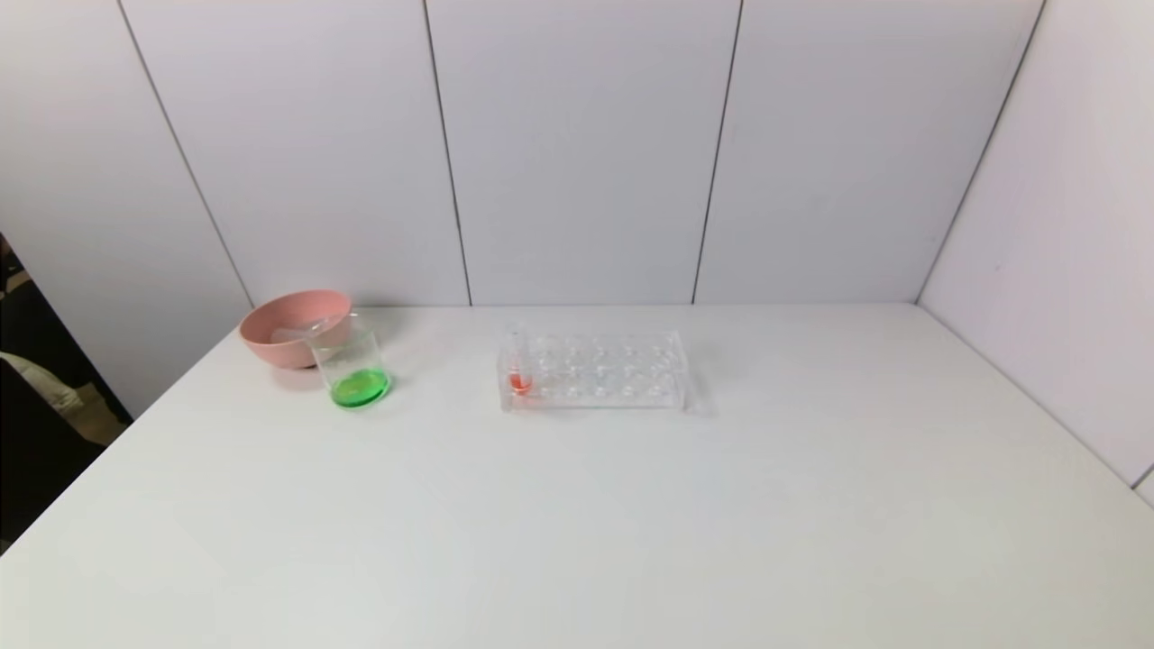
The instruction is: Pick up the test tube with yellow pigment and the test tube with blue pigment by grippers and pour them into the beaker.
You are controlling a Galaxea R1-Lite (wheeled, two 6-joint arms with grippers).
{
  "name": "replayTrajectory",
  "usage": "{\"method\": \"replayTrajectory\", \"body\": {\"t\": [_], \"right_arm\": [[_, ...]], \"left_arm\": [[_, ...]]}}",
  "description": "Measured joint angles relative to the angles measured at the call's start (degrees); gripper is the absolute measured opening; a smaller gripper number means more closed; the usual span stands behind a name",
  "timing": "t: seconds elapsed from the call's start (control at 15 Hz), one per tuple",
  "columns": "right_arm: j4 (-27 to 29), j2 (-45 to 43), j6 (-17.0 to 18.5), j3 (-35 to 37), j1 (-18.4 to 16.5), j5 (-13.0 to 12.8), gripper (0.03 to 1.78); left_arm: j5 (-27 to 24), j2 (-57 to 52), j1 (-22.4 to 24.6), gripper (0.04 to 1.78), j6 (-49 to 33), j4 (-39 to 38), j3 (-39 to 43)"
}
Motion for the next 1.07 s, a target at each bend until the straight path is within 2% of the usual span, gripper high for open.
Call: {"method": "replayTrajectory", "body": {"t": [1.07], "right_arm": [[0.1,0.0,0.0,0.0,0.0,0.0,1.71]], "left_arm": [[0.0,0.0,0.0,1.77,-0.1,0.0,0.0]]}}
